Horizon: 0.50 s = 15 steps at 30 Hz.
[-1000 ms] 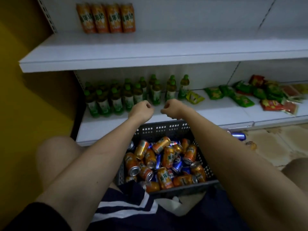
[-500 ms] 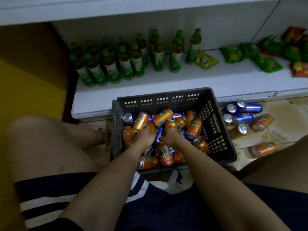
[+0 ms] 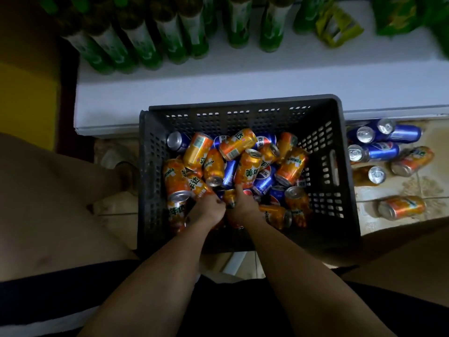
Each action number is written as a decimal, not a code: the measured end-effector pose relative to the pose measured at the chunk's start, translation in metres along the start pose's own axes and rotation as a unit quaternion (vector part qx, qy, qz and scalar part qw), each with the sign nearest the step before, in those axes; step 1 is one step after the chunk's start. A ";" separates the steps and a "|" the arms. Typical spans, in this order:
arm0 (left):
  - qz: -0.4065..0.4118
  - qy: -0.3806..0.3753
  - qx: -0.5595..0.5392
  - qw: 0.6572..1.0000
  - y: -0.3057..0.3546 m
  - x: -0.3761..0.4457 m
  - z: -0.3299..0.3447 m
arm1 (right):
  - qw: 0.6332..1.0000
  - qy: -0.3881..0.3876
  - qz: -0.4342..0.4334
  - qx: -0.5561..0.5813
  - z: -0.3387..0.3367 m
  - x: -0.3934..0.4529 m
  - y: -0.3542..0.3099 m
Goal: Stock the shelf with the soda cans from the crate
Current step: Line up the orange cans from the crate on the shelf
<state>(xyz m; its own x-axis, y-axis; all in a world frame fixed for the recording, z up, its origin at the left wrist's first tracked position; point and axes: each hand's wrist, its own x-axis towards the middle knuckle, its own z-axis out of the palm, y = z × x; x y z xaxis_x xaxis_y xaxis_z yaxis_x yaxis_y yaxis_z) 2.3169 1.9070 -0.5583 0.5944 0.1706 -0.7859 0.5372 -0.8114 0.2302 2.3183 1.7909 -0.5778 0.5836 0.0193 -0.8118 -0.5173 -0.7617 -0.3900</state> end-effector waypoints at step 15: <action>0.000 -0.015 -0.153 0.988 0.011 -0.017 -0.006 | 0.983 -0.056 -0.062 0.163 -0.063 -0.015 0.014</action>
<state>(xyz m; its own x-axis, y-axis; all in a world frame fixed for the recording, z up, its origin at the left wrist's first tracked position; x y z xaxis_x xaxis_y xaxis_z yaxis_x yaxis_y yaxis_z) 2.3163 1.8989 -0.5386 0.5789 0.1494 -0.8016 0.6958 -0.6030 0.3901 2.3415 1.7393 -0.5436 0.5916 0.1850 -0.7847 -0.6300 -0.5013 -0.5931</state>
